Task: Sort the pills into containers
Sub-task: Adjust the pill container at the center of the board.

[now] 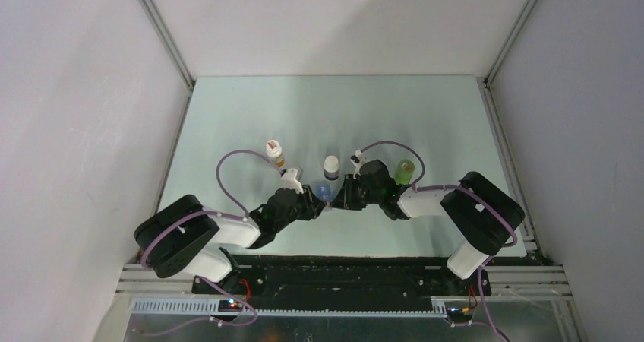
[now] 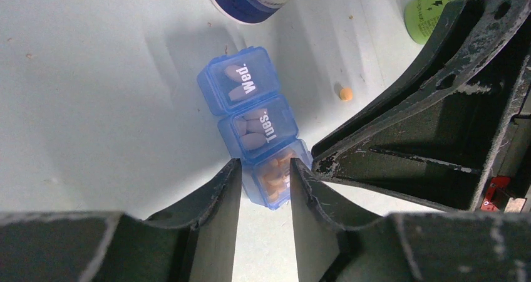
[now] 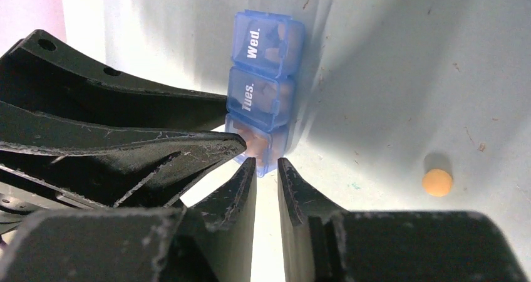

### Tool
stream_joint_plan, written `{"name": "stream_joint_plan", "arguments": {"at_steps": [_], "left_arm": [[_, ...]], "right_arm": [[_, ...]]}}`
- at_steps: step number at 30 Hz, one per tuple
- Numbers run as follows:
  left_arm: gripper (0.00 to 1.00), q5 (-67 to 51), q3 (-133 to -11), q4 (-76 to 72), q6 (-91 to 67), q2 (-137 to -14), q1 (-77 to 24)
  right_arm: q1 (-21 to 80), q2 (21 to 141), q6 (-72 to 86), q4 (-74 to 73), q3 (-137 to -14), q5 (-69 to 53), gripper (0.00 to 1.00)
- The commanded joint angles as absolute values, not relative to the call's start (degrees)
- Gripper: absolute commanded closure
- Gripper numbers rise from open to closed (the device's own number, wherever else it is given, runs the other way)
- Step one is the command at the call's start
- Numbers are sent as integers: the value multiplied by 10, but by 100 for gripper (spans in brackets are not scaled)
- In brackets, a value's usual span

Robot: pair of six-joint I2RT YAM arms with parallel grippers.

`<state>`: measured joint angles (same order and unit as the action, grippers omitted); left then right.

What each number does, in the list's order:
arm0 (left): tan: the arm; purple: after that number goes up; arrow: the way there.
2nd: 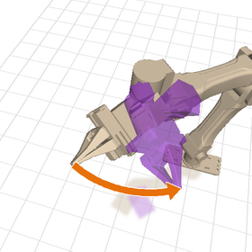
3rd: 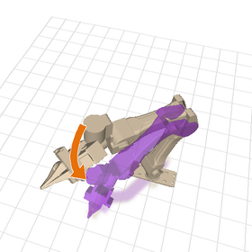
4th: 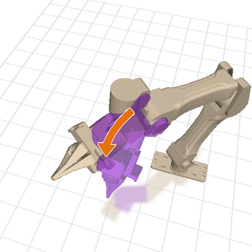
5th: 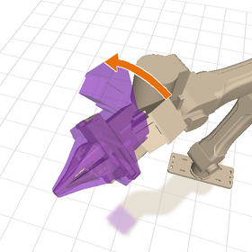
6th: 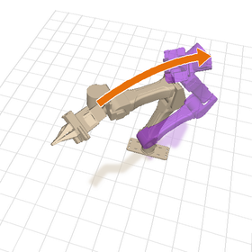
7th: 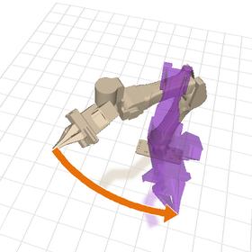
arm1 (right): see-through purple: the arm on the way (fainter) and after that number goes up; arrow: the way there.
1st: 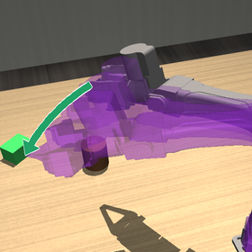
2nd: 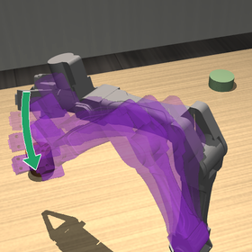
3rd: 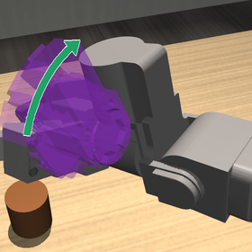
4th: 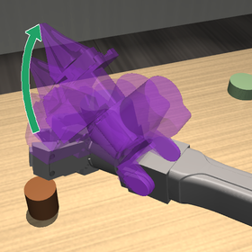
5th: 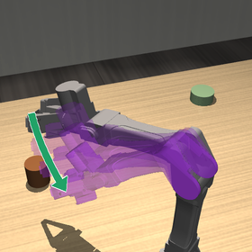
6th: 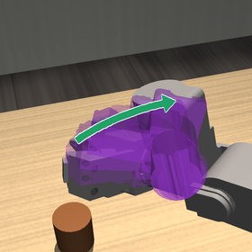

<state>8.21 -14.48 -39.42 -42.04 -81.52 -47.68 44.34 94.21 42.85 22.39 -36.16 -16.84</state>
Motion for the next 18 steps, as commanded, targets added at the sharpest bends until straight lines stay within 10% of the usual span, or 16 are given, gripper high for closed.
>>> {"name": "stream_joint_plan", "arguments": {"at_steps": [1, 18], "left_arm": [[62, 90, -139, -350, -413, -836, -479], [74, 80, -107, -405, -453, -865, -480]], "right_arm": [[442, 945, 418, 217, -380, -141, 77], [451, 991, 432, 223, -395, -154, 93]]}}
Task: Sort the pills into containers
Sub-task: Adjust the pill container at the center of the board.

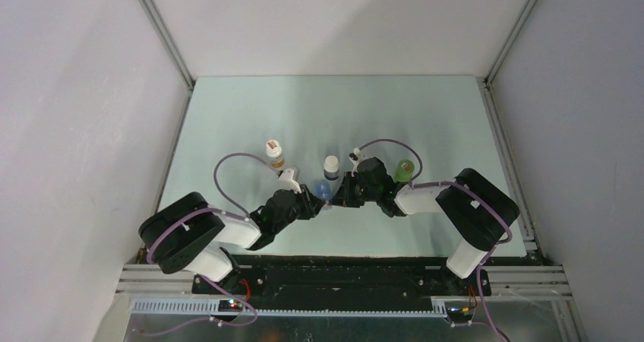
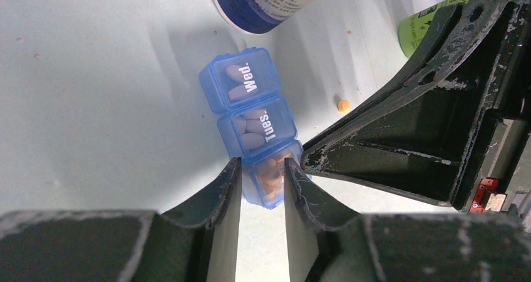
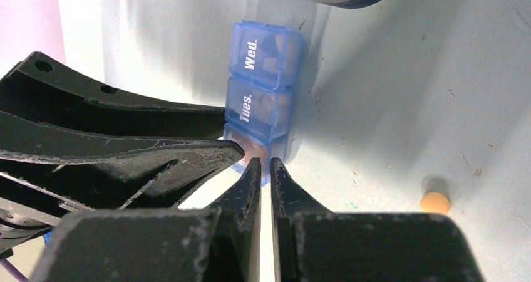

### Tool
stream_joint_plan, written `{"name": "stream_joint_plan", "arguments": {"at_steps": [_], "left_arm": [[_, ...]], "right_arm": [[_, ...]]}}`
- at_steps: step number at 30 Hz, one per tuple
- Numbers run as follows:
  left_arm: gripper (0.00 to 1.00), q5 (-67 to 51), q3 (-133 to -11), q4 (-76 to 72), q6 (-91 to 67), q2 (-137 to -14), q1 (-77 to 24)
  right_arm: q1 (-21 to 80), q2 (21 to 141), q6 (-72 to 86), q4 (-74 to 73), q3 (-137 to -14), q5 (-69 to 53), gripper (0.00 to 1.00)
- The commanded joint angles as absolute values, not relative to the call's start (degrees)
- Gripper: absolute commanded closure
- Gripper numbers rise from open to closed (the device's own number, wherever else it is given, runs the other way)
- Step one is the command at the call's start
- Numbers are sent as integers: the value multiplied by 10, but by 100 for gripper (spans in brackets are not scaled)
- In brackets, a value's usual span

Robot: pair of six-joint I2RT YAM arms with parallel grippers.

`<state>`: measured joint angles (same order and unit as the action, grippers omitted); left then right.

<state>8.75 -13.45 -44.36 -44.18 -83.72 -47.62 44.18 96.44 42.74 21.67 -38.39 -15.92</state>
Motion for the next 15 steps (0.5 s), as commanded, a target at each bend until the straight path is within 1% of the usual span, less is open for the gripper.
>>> {"name": "stream_joint_plan", "arguments": {"at_steps": [1, 2, 6, 10, 15], "left_arm": [[75, 80, -105, -416, -459, -868, -479], [75, 76, -99, -423, -462, -876, -479], [82, 65, -86, -471, -479, -905, -480], [88, 67, -80, -497, -488, -925, -480], [91, 72, -81, -494, -489, -925, -482]], "right_arm": [[451, 992, 433, 227, -395, -158, 94], [452, 996, 435, 229, -394, -162, 95], [457, 1010, 438, 238, -393, -168, 100], [462, 1020, 442, 252, -384, -167, 100], [467, 1036, 454, 281, -367, -165, 100]]}}
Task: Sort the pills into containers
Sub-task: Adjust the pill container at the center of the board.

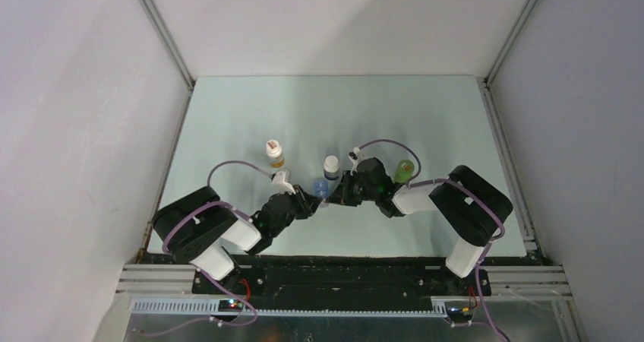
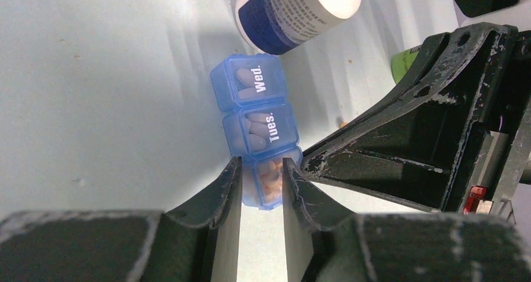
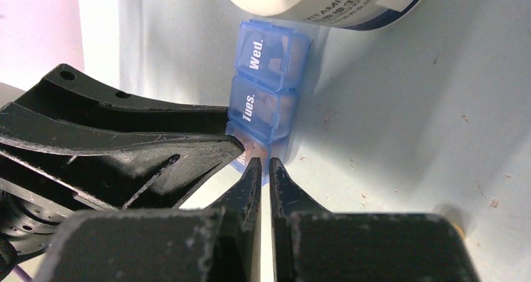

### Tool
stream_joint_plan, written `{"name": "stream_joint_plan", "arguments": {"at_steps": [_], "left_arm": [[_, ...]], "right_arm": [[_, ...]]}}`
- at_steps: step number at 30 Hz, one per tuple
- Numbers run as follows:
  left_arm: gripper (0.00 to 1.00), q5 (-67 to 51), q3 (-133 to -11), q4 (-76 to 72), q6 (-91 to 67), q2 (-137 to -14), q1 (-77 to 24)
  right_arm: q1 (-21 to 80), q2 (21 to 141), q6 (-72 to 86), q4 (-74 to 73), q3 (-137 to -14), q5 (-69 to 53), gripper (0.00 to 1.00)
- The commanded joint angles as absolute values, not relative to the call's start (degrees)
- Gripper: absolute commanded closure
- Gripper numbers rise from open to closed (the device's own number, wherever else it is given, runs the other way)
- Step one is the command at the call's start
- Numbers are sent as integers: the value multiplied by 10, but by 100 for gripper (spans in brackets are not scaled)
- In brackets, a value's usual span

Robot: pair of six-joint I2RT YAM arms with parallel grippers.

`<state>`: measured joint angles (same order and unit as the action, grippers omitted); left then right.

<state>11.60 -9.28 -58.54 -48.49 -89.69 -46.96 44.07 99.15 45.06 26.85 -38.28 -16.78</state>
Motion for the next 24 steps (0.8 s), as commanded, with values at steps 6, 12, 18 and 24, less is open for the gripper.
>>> {"name": "stream_joint_plan", "arguments": {"at_steps": [6, 12, 18, 24], "left_arm": [[100, 72, -77, -510, -495, -932, -483], [100, 78, -72, -507, -498, -920, -483], [100, 86, -71, -503, -501, -919, -483], [100, 85, -64, -526, -511, -931, -483]], "right_arm": [[470, 1043, 463, 329, -342, -155, 100], [452, 1021, 492, 351, -341, -185, 74], [442, 1026, 522, 359, -339, -204, 58], [424, 1071, 563, 447, -322, -240, 73]]}}
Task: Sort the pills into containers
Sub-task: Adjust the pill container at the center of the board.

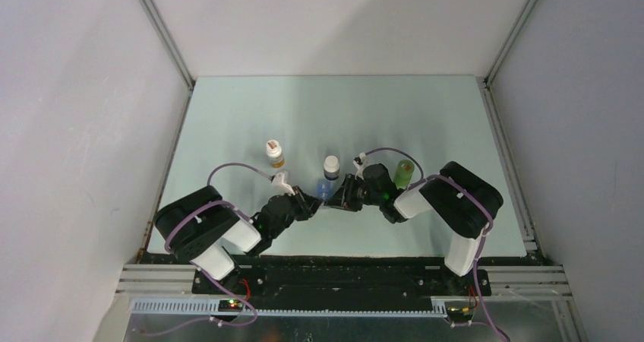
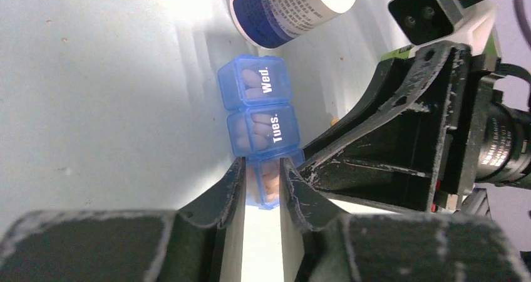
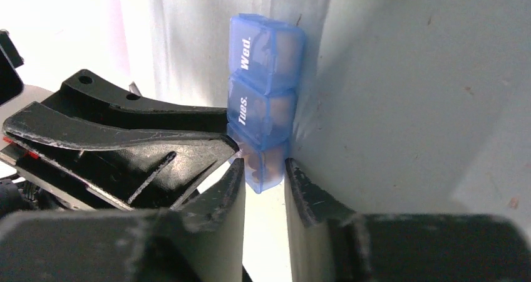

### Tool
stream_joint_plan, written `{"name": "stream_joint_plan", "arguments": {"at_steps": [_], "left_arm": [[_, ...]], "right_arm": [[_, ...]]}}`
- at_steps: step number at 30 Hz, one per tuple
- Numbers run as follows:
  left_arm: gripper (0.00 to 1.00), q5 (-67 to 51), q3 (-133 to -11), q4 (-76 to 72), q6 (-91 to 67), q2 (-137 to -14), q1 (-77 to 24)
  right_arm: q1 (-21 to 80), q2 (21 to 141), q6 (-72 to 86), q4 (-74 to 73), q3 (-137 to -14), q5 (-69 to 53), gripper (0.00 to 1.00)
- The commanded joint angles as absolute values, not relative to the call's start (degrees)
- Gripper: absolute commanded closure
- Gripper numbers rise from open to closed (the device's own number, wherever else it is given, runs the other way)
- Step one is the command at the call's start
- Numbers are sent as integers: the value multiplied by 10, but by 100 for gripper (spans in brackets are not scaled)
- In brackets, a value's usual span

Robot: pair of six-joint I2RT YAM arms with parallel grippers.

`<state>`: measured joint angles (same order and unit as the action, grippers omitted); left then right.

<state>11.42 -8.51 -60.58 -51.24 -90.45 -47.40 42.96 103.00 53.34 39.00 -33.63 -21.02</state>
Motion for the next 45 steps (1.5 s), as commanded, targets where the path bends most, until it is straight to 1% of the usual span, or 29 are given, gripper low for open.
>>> {"name": "stream_joint_plan", "arguments": {"at_steps": [1, 4, 5, 7, 13, 18, 21, 22, 23, 24, 25, 26, 28, 30, 33, 40, 44, 45], "left_arm": [[100, 85, -62, -529, -511, -935, -483], [100, 86, -59, -539, -513, -940, -483], [100, 85, -59, -539, -513, -941, -484], [100, 85, -62, -540, -512, -945, -484], [100, 84, -61, -567, -518, -965, -490], [100, 94, -52, -575, -522, -955, -491], [100, 98, -57, -547, -517, -927, -491], [96, 99, -63, -536, -516, -919, -490], [93, 103, -66, -513, -512, -903, -490], [84, 105, -72, -503, -510, -894, -490], [79, 111, -75, -480, -506, -877, -490], [71, 114, -83, -454, -503, -868, -490], [61, 125, -98, -414, -491, -845, -490], [57, 130, -111, -391, -482, -829, -490], [52, 131, -125, -374, -473, -813, -487], [48, 139, -131, -340, -467, -775, -482], [43, 157, -130, -304, -461, -733, -482], [41, 165, -129, -289, -458, -713, -481]], "right_arm": [[424, 1079, 567, 458, -321, -245, 79], [424, 1084, 559, 455, -319, -243, 89], [424, 1087, 556, 452, -319, -241, 95], [424, 1096, 553, 456, -319, -240, 100], [426, 1110, 549, 460, -316, -227, 100], [424, 1074, 526, 437, -315, -216, 100], [420, 1047, 518, 430, -317, -222, 100], [419, 1040, 514, 412, -320, -223, 99], [418, 1026, 505, 402, -328, -223, 96], [417, 1019, 500, 383, -331, -222, 89], [417, 1007, 492, 375, -338, -222, 85], [415, 1003, 488, 357, -343, -226, 80], [413, 993, 481, 342, -354, -230, 74], [410, 989, 478, 334, -364, -237, 71], [409, 979, 474, 322, -373, -243, 67], [407, 949, 464, 284, -383, -234, 62], [405, 926, 455, 238, -383, -205, 56], [405, 917, 450, 230, -383, -199, 55]]}}
